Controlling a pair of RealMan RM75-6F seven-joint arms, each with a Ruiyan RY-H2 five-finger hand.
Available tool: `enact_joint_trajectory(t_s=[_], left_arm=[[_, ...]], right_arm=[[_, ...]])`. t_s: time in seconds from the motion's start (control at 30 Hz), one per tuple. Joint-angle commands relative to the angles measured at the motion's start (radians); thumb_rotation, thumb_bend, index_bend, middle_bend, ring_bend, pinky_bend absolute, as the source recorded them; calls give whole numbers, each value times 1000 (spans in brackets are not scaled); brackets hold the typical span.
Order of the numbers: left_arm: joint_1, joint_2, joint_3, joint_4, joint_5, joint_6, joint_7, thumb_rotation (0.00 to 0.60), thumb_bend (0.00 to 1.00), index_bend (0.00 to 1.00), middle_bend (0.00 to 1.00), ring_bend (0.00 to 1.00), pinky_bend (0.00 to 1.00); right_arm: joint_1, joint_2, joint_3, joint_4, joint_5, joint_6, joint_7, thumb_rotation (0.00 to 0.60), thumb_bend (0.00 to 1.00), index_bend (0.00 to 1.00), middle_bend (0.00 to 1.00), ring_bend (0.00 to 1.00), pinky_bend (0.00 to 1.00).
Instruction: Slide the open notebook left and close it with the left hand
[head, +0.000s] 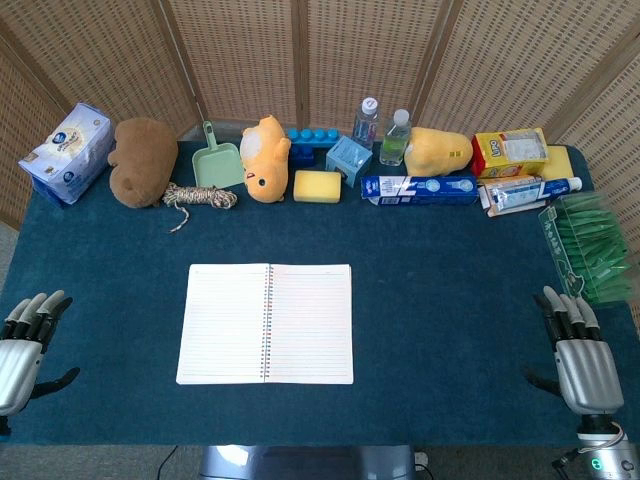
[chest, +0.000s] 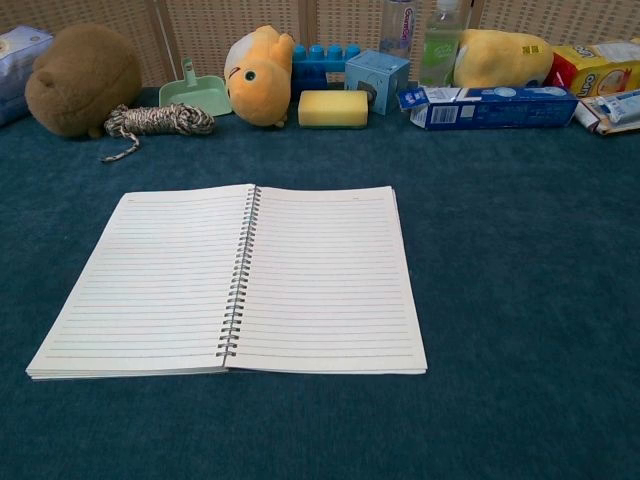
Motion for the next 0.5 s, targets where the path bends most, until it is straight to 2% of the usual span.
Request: enact_joint_trajectory(t_s=[0.03,0.23,0.3,0.43,0.5], left_arm=[[-8,-4,9,11,7,-18,2,600,37,0,0,0,65],[-25,-9,20,15,43,-31,-21,600,36,0,0,0,63],[-49,-13,32,18,93,-44,-39,600,36,0,0,0,59],[-148,-43,59,65,273,-103,-15,600,11,0,0,0,51],[-179,-49,68,72,305,-135,-10,600,0,0,0,0,49]], right_arm=[[1,1,-2,1,-1,-3,-3,600,0,0,0,0,0],[7,4,-5,0,-7,-13,-5,600,0,0,0,0,0],[9,3,-8,-3,-12,-17,-8,600,0,0,0,0,0],[11,9,-17,-3,-16,-29,-16,600,0,0,0,0,0],[11,12,-17,-6,-16,-28,-15,600,0,0,0,0,0]])
